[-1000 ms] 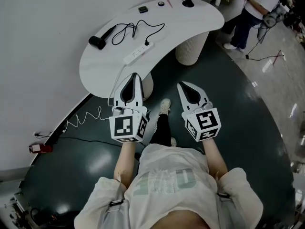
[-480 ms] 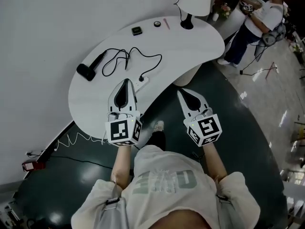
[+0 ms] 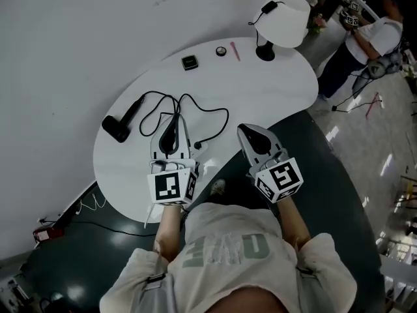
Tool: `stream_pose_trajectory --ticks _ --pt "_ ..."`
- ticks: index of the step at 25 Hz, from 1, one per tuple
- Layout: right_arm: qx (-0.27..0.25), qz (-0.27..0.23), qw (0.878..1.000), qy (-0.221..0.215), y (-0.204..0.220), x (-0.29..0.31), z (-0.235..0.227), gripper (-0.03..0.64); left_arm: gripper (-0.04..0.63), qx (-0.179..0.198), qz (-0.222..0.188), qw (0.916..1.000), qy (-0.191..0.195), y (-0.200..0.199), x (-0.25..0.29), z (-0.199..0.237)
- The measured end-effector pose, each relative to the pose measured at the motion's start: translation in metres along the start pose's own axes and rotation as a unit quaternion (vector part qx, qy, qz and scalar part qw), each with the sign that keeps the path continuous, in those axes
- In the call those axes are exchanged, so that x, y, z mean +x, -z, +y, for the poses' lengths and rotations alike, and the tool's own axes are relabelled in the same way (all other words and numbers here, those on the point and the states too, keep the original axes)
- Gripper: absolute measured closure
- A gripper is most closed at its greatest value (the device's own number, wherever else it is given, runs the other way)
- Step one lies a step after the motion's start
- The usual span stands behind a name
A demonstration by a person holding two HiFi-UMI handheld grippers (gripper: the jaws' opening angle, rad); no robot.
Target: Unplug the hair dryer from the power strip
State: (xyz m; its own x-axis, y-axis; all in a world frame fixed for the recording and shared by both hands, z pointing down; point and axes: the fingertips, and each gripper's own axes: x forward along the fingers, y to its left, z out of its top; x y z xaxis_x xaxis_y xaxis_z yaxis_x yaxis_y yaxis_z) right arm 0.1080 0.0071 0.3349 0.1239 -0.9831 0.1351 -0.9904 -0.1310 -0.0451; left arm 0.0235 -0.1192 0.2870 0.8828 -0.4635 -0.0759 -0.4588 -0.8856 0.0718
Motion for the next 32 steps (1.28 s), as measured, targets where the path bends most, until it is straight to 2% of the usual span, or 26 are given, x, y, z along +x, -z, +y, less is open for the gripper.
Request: stream_pose_trajectory --ticks 4,10,13,15,17,19,20,21,22,24,29,31,32 --pt "-0.024 0.024 0.996 -0.08 0.009 0.02 0.002 0.595 0.581 0.009 0.013 0.9999 -0.004 0.006 0.012 -0.003" --pt "-0.018 0.032 0.989 -0.146 0.014 0.046 0.002 0.595 0.581 0.024 0.017 0.9987 -0.041 0.007 0.011 0.003" --pt "-0.024 0.032 0.98 -0.193 0.012 0.058 0.004 0.595 0.581 0.035 0.024 0.9974 -0.058 0.012 0.017 0.013" --pt "-0.035 0.036 0.969 -0.241 0.013 0.062 0.008 0.595 0.581 0.034 0.024 0.9969 -0.066 0.017 0.022 0.018" --pt "-0.041 0.063 0.95 -0.302 0.024 0.059 0.014 0.594 0.581 0.032 0.033 0.9964 -0.072 0.025 0.027 0.018" --pt "-0.044 0.104 0.926 -0.36 0.045 0.048 0.021 0.591 0.581 0.033 0.044 0.9955 -0.077 0.034 0.025 0.015" --pt "-0.05 0.123 0.916 -0.379 0.057 0.045 0.024 0.551 0.581 0.038 0.049 0.9951 -0.077 0.036 0.024 0.015" --pt "-0.06 0.14 0.906 -0.394 0.069 0.044 0.025 0.43 0.581 0.046 0.055 0.9947 -0.075 0.038 0.024 0.016" --pt "-0.074 0.158 0.897 -0.406 0.083 0.043 0.026 0.39 0.581 0.054 0.06 0.9941 -0.073 0.04 0.024 0.016" --pt "-0.118 0.196 0.871 -0.435 0.11 0.039 0.03 0.39 0.581 0.065 0.068 0.9928 -0.074 0.043 0.026 0.016" --pt "-0.234 0.25 0.786 -0.515 0.175 0.027 0.039 0.39 0.581 0.069 0.085 0.988 -0.109 0.052 0.018 0.017" --pt "-0.287 0.249 0.764 -0.521 0.197 0.033 0.04 0.39 0.581 0.075 0.089 0.9861 -0.118 0.054 0.013 0.017" --pt "-0.307 0.244 0.759 -0.519 0.204 0.038 0.04 0.39 0.581 0.078 0.092 0.9852 -0.122 0.054 0.009 0.018"
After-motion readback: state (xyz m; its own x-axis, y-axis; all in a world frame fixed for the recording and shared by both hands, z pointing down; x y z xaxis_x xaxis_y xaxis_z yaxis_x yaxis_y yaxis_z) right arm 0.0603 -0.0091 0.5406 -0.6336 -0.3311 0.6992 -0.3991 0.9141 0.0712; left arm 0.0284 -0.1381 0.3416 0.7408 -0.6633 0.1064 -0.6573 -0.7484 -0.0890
